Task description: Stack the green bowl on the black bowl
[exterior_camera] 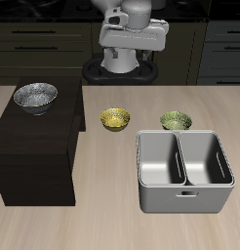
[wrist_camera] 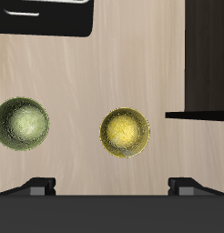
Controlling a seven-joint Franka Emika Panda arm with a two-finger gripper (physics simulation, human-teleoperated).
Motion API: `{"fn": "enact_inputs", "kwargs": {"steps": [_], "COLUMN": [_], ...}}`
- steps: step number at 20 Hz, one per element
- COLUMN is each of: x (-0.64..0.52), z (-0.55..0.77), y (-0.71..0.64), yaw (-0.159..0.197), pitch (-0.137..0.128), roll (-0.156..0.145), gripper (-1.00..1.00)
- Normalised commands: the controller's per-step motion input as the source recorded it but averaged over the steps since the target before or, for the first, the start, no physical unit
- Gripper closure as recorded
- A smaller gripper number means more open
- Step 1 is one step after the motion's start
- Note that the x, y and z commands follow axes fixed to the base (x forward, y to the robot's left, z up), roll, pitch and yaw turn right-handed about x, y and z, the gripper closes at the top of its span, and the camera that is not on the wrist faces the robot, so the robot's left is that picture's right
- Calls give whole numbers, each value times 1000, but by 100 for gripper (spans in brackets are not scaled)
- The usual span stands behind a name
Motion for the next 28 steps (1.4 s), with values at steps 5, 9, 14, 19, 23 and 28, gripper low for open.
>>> {"fn": "enact_inputs", "kwargs": {"steps": [5, 9, 14, 19, 23, 28], "x": [-89, -53, -26, 44, 49, -19], "z": [-77, -146, -165, -84, -84, -71], "y": [474, 465, 487, 160, -16, 61], "yaw": [-27, 26, 22, 19, -30, -33], "pitch": [-17, 5, 15, -50, -5, -51], "roll": [57, 53, 54, 3, -8, -6], "gripper": [-100, -100, -100, -100, -100, -100]}}
